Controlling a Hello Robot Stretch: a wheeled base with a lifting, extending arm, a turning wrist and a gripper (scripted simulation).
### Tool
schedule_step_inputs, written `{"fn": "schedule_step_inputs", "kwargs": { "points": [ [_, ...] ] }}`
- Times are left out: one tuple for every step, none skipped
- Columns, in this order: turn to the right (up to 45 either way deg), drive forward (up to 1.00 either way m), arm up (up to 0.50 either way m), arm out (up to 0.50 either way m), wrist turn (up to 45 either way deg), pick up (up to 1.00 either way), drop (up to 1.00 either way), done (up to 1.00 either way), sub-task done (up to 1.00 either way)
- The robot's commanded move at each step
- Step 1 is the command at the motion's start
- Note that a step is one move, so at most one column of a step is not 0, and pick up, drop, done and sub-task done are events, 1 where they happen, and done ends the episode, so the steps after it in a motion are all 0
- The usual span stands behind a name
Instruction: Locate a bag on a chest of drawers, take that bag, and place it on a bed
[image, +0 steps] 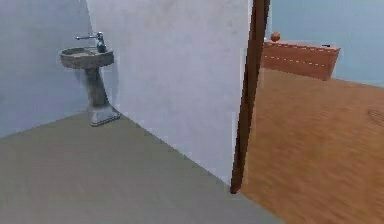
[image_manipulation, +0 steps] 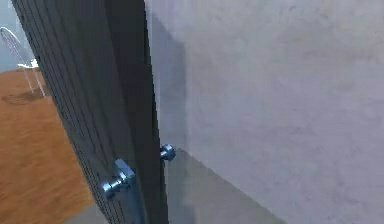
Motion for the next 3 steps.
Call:
{"fn": "schedule_step_inputs", "kwargs": {
  "points": [
    [0.0,0.20,0.00,0.00,0.0,0.00,0.00,0.00,0.00],
    [42.0,0.00,0.00,0.00,0.0,0.00,0.00,0.00,0.00],
    [0.0,1.00,0.00,0.00,0.0,0.00,0.00,0.00,0.00]
  ]
}}
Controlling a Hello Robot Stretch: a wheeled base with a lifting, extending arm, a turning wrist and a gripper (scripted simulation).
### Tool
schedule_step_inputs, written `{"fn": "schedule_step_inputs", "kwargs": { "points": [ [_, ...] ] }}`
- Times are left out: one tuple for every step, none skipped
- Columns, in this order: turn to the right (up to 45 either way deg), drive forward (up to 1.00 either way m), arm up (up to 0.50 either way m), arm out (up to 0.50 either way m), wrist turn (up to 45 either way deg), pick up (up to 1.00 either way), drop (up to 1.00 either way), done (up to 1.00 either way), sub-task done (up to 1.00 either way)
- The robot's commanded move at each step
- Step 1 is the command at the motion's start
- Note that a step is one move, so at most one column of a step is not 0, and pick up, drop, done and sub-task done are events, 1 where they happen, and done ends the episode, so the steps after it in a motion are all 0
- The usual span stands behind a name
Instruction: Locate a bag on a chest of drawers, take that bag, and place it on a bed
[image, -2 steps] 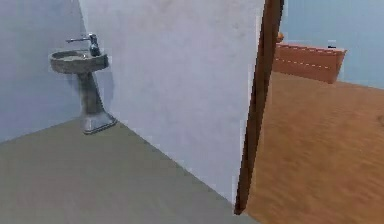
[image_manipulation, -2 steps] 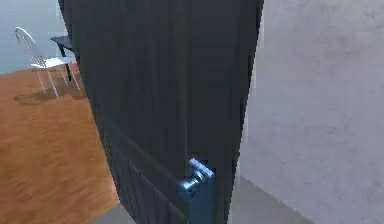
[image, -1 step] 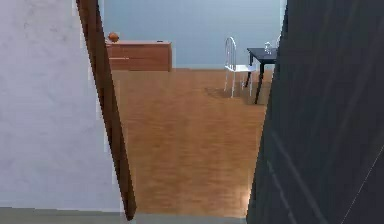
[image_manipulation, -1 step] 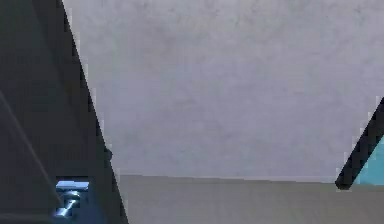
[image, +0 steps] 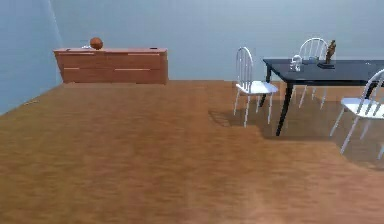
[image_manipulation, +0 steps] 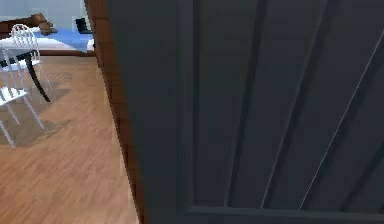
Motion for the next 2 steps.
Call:
{"fn": "schedule_step_inputs", "kwargs": {
  "points": [
    [0.0,1.00,0.00,0.00,0.0,0.00,0.00,0.00,0.00],
    [0.0,1.00,0.00,0.00,0.0,0.00,0.00,0.00,0.00]
  ]
}}
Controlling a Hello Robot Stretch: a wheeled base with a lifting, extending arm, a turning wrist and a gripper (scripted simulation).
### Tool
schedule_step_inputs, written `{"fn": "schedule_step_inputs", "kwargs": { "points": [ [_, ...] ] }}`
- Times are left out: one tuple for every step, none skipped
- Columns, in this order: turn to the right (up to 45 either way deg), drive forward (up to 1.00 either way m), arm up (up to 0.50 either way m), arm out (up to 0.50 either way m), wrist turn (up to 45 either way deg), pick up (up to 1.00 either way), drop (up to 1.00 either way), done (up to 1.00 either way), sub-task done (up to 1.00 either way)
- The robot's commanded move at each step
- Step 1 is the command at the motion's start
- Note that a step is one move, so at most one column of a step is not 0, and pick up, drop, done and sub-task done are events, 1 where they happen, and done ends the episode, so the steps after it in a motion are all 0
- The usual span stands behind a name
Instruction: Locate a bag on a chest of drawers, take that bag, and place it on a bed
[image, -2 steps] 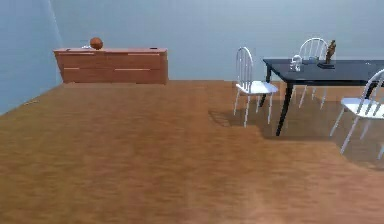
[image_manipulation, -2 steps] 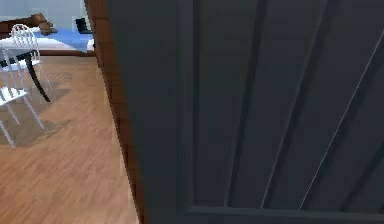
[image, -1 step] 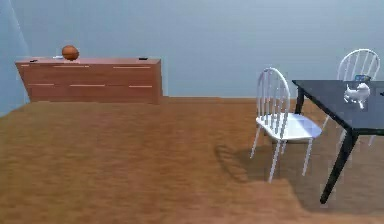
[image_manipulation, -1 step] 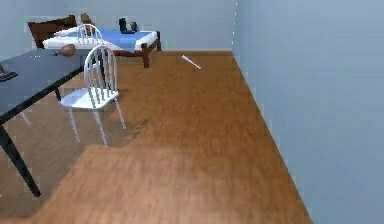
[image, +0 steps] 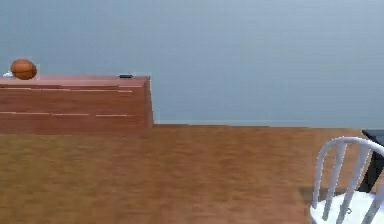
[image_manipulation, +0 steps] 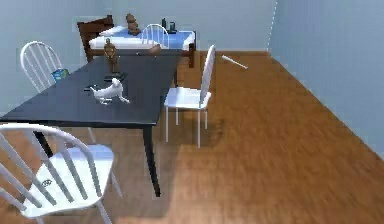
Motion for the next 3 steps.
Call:
{"fn": "schedule_step_inputs", "kwargs": {
  "points": [
    [0.0,1.00,0.00,0.00,0.0,0.00,0.00,0.00,0.00],
    [6.0,0.00,0.00,0.00,0.0,0.00,0.00,0.00,0.00],
    [0.0,0.50,0.00,0.00,0.0,0.00,0.00,0.00,0.00]
  ]
}}
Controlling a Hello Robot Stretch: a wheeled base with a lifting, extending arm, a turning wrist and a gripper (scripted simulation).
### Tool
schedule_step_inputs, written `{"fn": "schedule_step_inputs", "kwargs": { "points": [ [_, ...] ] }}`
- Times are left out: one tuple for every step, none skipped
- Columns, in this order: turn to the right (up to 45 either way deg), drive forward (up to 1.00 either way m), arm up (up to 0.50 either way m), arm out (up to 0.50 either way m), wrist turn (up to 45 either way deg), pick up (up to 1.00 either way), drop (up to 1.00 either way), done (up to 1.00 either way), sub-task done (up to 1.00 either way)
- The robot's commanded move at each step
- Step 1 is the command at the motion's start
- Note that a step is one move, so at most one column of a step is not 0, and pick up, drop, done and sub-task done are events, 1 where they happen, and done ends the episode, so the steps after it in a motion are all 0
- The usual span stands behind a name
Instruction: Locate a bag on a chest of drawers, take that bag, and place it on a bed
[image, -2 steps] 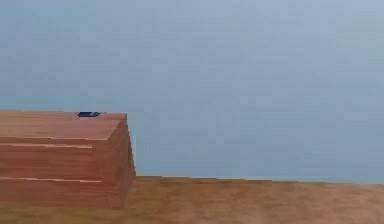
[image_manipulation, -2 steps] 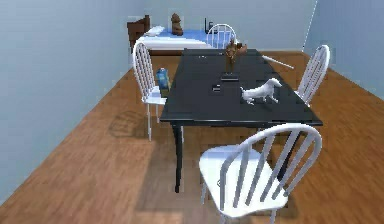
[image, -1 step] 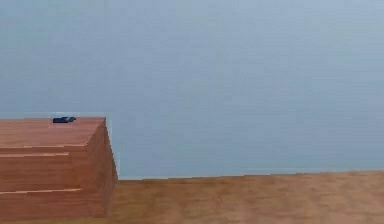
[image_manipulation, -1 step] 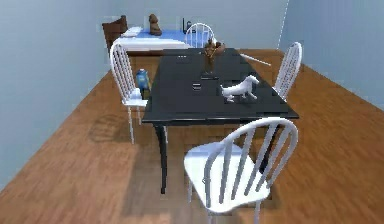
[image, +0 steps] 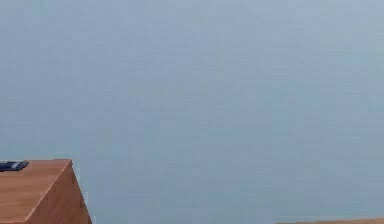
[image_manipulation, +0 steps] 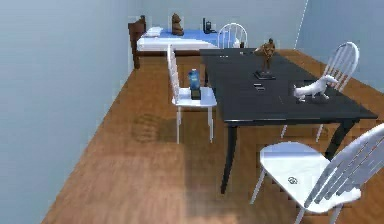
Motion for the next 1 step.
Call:
{"fn": "schedule_step_inputs", "kwargs": {
  "points": [
    [-18.0,0.00,0.00,0.00,0.0,0.00,0.00,0.00,0.00]
  ]
}}
